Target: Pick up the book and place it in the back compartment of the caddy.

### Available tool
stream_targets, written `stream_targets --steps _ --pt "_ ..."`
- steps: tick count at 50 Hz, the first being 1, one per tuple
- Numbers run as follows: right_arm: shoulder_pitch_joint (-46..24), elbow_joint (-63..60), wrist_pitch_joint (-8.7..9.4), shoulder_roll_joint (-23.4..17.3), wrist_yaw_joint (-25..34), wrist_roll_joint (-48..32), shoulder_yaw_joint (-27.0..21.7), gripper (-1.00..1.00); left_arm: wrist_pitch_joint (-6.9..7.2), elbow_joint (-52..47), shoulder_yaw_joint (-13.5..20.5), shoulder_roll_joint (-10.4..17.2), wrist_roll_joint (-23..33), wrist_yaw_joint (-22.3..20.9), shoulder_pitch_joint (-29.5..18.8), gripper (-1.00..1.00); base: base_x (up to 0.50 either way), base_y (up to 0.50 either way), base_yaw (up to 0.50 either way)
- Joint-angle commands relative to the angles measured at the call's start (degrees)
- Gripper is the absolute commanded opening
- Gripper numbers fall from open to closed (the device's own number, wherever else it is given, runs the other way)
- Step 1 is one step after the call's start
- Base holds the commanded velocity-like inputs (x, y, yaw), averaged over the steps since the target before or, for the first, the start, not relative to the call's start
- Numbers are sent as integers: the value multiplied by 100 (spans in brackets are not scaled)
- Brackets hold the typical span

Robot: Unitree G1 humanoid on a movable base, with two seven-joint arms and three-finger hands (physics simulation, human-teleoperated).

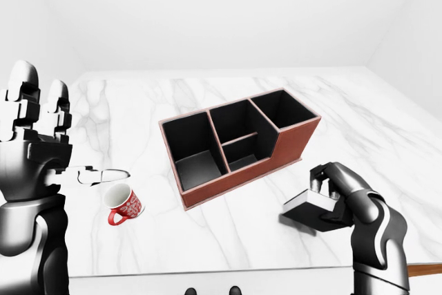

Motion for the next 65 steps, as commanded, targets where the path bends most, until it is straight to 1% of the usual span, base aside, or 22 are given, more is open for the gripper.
stream_targets --steps 1,12,23,46,57,65 --pt "-88 -1179 20 125 123 -143 -182 -100 0 8 15 12 -20 12 -18 100 0 0 0" --pt "-250 -2245 20 211 123 -377 -139 -100 0 -4 36 21 -43 20 -26 99 0 0 0" --pt "-410 -2774 20 144 123 -492 -142 -100 0 -8 31 25 -48 24 -27 99 0 0 0" --pt "-555 -3055 20 57 123 -603 -99 -100 0 38 10 20 -24 28 -30 100 0 0 0" --pt "-792 -3201 20 15 123 -724 90 -100 0 50 17 23 -29 27 -42 100 0 0 0" --pt "-778 -3335 20 86 123 -794 151 -100 0 28 20 26 -36 28 -38 99 0 0 0"
